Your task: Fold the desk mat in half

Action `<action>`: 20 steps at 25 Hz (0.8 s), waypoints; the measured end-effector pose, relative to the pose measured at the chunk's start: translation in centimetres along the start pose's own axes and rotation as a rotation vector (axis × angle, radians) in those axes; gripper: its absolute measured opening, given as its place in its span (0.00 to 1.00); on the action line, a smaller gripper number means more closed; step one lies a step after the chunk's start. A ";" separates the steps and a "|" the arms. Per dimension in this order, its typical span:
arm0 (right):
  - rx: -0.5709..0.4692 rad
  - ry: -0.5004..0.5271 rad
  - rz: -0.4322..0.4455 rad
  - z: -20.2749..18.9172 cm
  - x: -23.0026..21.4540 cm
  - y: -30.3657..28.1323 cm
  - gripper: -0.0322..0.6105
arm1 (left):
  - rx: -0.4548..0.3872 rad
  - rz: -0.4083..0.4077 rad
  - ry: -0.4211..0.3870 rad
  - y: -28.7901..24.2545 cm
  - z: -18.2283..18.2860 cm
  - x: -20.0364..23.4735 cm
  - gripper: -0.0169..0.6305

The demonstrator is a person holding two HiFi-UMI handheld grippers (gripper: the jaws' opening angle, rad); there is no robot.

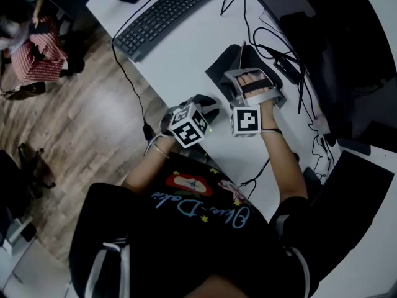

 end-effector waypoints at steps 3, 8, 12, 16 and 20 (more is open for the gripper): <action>-0.009 0.004 0.011 0.8 0.1 -0.6 0.14 | 0.001 0.019 0.024 0.7 -0.5 0.7 0.14; 0.010 -0.041 0.042 0.8 -0.2 -1.4 0.25 | 0.006 0.032 0.041 1.2 -0.9 1.4 0.14; -0.012 -0.142 0.037 0.5 -0.9 -1.2 0.31 | 0.028 0.047 0.023 1.4 -1.2 1.3 0.14; -0.035 -0.290 0.007 -0.4 -2.2 -0.6 0.35 | 0.019 0.056 0.020 1.7 -0.8 1.3 0.14; -0.063 -0.488 -0.042 -1.6 -3.3 1.0 0.35 | -0.070 0.057 0.077 3.1 0.7 1.6 0.14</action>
Point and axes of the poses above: the fingertips, and each gripper's own axes: y backward along the fingers, x to its left, z out of its top, the point moved 1 cm from there along y, backward along the fingers, and after that the axes turned 10 degrees about x, right-handed, at the moved point
